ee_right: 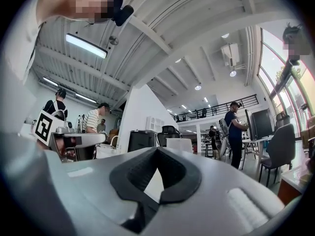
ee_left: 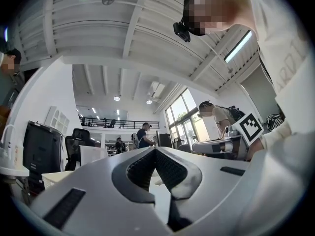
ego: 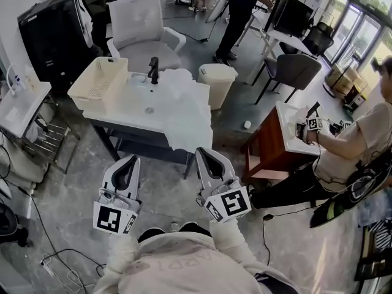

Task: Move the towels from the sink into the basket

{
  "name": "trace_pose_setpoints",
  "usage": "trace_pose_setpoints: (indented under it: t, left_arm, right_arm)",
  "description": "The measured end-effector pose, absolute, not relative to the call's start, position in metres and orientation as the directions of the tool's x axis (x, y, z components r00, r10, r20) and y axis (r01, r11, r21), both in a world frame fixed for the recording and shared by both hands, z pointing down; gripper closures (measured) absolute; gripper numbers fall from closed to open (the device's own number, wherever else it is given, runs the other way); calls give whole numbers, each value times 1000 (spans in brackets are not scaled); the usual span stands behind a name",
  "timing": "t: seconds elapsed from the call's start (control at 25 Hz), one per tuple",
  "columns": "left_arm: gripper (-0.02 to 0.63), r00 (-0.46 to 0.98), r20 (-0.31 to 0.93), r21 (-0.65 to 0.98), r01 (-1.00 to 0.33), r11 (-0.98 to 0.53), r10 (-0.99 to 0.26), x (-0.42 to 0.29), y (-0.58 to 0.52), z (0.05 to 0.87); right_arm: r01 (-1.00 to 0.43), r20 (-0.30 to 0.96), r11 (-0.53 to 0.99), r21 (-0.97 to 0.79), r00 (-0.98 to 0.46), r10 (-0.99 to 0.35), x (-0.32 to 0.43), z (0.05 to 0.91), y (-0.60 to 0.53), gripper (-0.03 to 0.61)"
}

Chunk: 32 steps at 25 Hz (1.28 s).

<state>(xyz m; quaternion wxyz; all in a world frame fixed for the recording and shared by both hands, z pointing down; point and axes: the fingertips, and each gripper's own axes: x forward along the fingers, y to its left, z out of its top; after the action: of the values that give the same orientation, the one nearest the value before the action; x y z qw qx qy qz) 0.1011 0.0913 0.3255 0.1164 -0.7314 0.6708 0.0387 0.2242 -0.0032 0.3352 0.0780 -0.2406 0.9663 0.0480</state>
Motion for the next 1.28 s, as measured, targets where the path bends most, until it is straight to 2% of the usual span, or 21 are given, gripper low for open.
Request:
trace_pose_setpoints:
  t: [0.52, 1.28]
  left_arm:
    - [609, 74, -155, -95, -994, -60, -985, 73, 34, 355]
    - [609, 269, -130, -121, -960, -254, -954, -25, -110, 354]
  right_arm:
    - [-472, -117, 881, 18, -876, -467, 201, 368, -64, 568]
    - [-640, -71, 768, 7, -767, -638, 117, 379, -190, 568]
